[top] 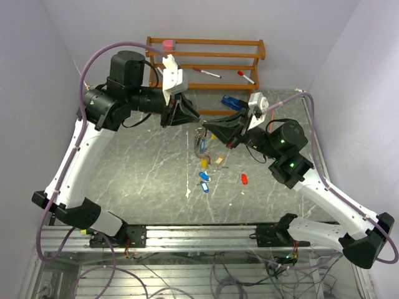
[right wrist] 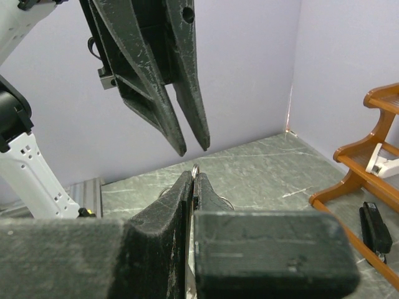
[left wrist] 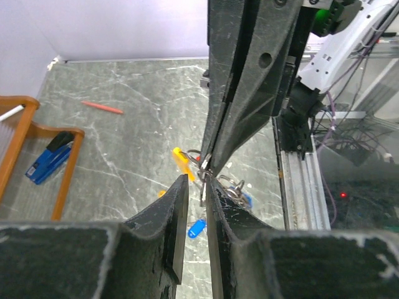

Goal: Put the keys on the keyring

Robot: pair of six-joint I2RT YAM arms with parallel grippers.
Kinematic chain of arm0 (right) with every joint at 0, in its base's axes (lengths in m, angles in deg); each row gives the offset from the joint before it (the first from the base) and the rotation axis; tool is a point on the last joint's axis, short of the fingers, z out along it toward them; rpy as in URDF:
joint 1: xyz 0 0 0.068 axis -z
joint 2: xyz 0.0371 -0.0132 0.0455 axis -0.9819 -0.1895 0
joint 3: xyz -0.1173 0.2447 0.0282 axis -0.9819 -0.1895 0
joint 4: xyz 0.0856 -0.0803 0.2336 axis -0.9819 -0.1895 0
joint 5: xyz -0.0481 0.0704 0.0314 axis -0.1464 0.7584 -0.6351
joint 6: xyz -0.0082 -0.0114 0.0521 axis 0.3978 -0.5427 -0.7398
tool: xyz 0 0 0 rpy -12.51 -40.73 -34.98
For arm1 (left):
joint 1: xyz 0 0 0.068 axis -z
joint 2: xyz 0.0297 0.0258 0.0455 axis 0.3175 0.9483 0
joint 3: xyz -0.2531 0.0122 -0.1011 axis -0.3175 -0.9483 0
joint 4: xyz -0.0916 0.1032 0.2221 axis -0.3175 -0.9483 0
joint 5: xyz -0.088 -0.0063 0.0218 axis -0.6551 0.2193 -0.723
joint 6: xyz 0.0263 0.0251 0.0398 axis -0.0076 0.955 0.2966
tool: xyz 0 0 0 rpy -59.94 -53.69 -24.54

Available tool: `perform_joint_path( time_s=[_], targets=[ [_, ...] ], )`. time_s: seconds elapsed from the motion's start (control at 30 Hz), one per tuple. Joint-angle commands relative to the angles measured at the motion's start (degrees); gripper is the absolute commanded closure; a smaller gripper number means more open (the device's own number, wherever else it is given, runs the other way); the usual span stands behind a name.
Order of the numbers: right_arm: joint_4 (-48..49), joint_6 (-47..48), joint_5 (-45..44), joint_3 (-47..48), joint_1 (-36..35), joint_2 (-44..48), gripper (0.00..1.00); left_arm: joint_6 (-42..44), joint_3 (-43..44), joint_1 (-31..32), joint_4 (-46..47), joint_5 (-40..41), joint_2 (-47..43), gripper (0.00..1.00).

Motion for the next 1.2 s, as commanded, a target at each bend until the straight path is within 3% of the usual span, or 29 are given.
perform_joint_path(
  time_s=[0.0,0.63,1.03,1.17],
  targets=[
    [2.3,-0.1,-0.4,0.6,0.1,0.6,1.0,1.4,0.7,-0.4,-3.5,-5.0,0.4,0.71],
    [4.6,-1.6,2.0,1.2,0.0,-1.4,1.0,1.0,-2.9,-0.4,-0.1,-3.0,0.4,0.72],
    [4.5,-1.8,2.4,1.5,0.0,-0.6,1.0,0.8,-3.6,-0.4,0.2,-2.6,0.3,0.85],
    [4.8,-2.0,2.6,1.2,0.0,-0.4,1.0,1.0,-3.1,-0.4,-0.3,-3.9,0.5,0.85]
  ],
)
